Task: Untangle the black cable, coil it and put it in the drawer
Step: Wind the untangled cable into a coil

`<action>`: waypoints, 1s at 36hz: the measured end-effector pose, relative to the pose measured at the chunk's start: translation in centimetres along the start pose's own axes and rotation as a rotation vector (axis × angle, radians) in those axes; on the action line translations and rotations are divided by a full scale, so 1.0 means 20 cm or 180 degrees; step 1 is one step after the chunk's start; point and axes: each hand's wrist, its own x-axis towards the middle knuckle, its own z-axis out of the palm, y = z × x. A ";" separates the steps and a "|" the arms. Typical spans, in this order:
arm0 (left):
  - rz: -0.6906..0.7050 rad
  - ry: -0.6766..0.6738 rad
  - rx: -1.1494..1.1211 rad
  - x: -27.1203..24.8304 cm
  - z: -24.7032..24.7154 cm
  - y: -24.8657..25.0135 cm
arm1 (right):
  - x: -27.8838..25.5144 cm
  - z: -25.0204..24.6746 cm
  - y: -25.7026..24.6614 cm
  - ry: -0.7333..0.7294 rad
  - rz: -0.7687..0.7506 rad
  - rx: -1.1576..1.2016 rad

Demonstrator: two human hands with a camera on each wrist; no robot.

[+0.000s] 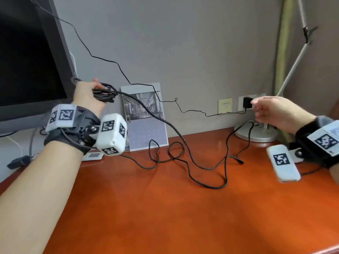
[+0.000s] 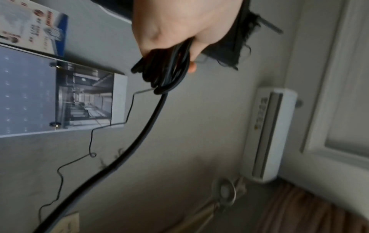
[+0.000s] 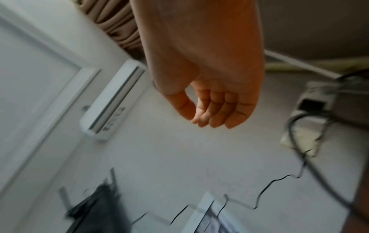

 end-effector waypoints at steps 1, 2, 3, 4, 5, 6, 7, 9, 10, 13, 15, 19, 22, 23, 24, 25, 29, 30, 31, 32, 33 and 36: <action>-0.0103 -0.0136 0.0087 -0.05 0.04 -0.03 | -0.03 0.08 -0.04 -0.0154 -0.0175 -0.0141; -0.0162 -0.0288 0.0181 -0.09 0.09 -0.06 | -0.06 0.17 -0.09 -0.0259 -0.0353 -0.0278; -0.0174 -0.0421 0.0297 -0.13 0.13 -0.09 | -0.09 0.25 -0.12 -0.0312 -0.0554 -0.0468; -0.0157 -0.0526 0.0452 -0.17 0.16 -0.12 | -0.12 0.33 -0.15 -0.0364 -0.0755 -0.0685; -0.0141 -0.0632 0.0603 -0.21 0.19 -0.15 | -0.14 0.41 -0.18 -0.0456 -0.0949 -0.0879; -0.0157 -0.0748 0.0720 -0.25 0.22 -0.18 | -0.17 0.48 -0.20 -0.0616 -0.1088 -0.1021; -0.0209 -0.0849 0.0782 -0.29 0.25 -0.20 | -0.19 0.55 -0.21 -0.0814 -0.1175 -0.1186; -0.0344 -0.1065 0.0820 -0.37 0.29 -0.24 | -0.21 0.65 -0.19 -0.1148 -0.1204 -0.1547; -0.0392 -0.1160 0.0817 -0.41 0.31 -0.25 | -0.20 0.69 -0.18 -0.1247 -0.1162 -0.1708; -0.0523 -0.1376 0.0660 -0.48 0.33 -0.26 | -0.18 0.76 -0.12 -0.1540 -0.0948 -0.1810; -0.0639 -0.1524 0.0468 -0.51 0.34 -0.26 | -0.18 0.79 -0.08 -0.1800 -0.0917 -0.1627; -0.1063 -0.1731 0.0153 -0.56 0.35 -0.24 | -0.19 0.87 0.00 -0.2154 -0.0997 -0.1195; -0.1217 -0.1941 0.0083 -0.62 0.38 -0.25 | -0.20 0.94 0.03 -0.2229 -0.1179 -0.1268; -0.1258 -0.1987 0.0066 -0.63 0.39 -0.25 | -0.20 0.94 0.02 -0.2293 -0.1198 -0.1222; -0.1300 -0.2014 0.0057 -0.65 0.40 -0.25 | -0.20 0.95 0.01 -0.2349 -0.1207 -0.1198; -0.1328 -0.2013 0.0054 -0.66 0.40 -0.26 | -0.21 0.96 0.00 -0.2411 -0.1210 -0.1197; -0.1383 -0.1854 0.0048 -0.66 0.39 -0.28 | -0.19 0.98 -0.01 -0.2674 -0.0997 -0.0997; -0.1387 -0.1822 0.0038 -0.66 0.38 -0.27 | -0.18 0.99 0.00 -0.2669 -0.0962 -0.1066; -0.1372 -0.1802 0.0036 -0.66 0.37 -0.26 | -0.16 1.00 0.02 -0.2665 -0.0936 -0.1198; -0.1333 -0.1804 0.0048 -0.65 0.36 -0.25 | -0.14 1.00 0.05 -0.2718 -0.0879 -0.1359; -0.1314 -0.1802 0.0066 -0.63 0.34 -0.24 | -0.13 1.00 0.07 -0.2832 -0.0811 -0.1480; -0.1549 -0.1937 0.0235 -0.55 0.28 -0.16 | -0.08 0.94 0.14 -0.2764 -0.0665 -0.1900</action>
